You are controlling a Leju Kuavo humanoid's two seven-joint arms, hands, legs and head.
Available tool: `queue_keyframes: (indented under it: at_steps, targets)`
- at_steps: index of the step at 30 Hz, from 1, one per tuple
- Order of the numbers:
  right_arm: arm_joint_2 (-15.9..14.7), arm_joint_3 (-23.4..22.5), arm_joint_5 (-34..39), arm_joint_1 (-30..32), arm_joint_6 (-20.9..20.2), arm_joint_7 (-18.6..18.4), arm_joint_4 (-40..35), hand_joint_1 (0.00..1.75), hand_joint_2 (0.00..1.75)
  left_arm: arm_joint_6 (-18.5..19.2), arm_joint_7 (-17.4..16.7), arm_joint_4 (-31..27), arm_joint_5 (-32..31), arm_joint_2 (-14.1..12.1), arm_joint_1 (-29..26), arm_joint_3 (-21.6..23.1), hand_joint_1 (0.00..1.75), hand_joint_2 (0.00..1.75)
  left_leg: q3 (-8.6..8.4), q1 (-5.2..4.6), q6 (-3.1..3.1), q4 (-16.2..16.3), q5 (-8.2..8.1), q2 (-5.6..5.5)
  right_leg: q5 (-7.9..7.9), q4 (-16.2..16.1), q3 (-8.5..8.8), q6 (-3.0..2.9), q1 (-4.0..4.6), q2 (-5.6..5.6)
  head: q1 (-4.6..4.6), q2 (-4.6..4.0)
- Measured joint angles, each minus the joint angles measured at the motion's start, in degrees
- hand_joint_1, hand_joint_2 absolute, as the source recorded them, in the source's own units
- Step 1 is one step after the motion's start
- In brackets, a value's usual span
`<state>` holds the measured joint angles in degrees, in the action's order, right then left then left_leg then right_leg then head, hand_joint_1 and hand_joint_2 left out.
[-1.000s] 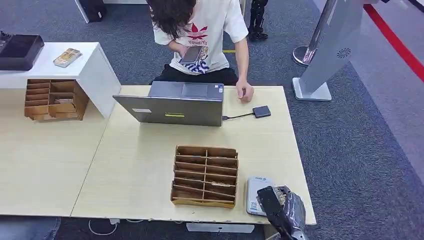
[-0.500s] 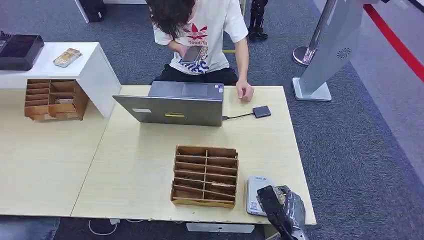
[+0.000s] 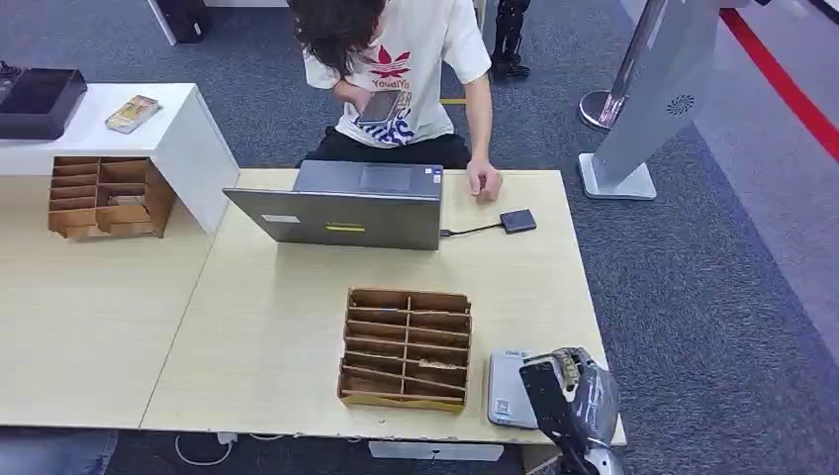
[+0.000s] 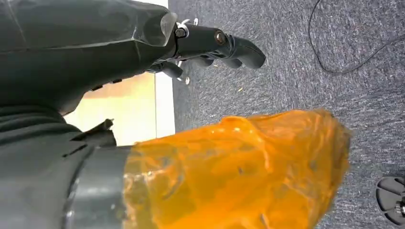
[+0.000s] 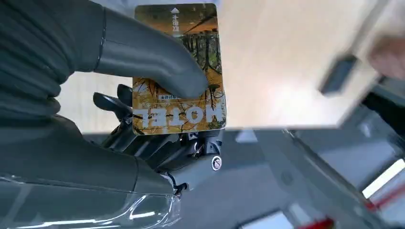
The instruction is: Pass the card to the sensor for recognition and then transmit it.
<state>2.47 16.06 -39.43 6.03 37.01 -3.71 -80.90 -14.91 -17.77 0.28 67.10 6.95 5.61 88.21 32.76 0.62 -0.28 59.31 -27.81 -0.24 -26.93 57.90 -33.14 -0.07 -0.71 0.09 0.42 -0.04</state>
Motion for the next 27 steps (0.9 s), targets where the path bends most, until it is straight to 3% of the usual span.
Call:
queue_keyframes:
  at_steps: [8,12,16,19,22,27]
  targets:
    - [8.02,-7.3,1.33,2.66,1.3,19.81,-13.49,1.75,1.75,0.0,0.42,0.0,-2.45,0.13,-0.07,0.0,0.0,0.0,0.01,0.01,-0.01,-0.01,0.0,-0.01,-0.01,0.01,-0.04,-0.01,0.01,0.0,-0.02,-0.02]
    - [10.84,-9.6,1.53,4.09,1.3,23.76,-18.54,1.75,1.75,0.0,0.44,0.0,-3.23,0.37,-0.09,0.0,0.0,0.0,0.02,0.0,0.0,-0.02,0.0,0.0,-0.02,0.01,-0.03,0.01,0.0,-0.01,0.02,0.0]
    - [12.61,-10.93,1.55,4.69,1.3,25.18,-21.27,1.75,1.75,0.0,0.44,0.0,-3.41,0.55,-0.08,0.0,0.0,0.0,0.01,-0.02,0.0,-0.01,0.0,0.0,-0.01,0.01,-0.02,0.01,0.0,-0.01,0.0,0.0]
    - [14.34,-11.98,2.41,5.47,1.3,29.01,-24.15,1.75,1.75,0.0,0.44,0.0,-3.85,0.57,-0.12,0.0,0.0,0.0,0.01,-0.02,0.0,-0.01,0.0,0.0,0.0,0.01,-0.02,0.0,0.0,0.0,0.0,-0.02]
    - [14.84,-12.41,2.89,6.16,1.3,32.83,-27.21,1.75,1.75,0.0,0.46,0.0,-4.48,0.68,-0.13,0.0,0.0,0.0,0.01,-0.01,0.0,-0.01,0.0,0.0,0.0,0.01,-0.02,0.0,0.0,0.0,0.0,0.0]
    - [15.01,-11.8,-2.11,6.44,1.28,35.79,-30.01,1.75,1.75,0.0,0.52,0.0,-5.44,1.05,-0.11,0.0,0.0,0.0,0.04,0.0,0.0,-0.02,0.0,0.0,0.0,0.01,-0.02,0.0,0.0,0.0,0.0,-0.02]
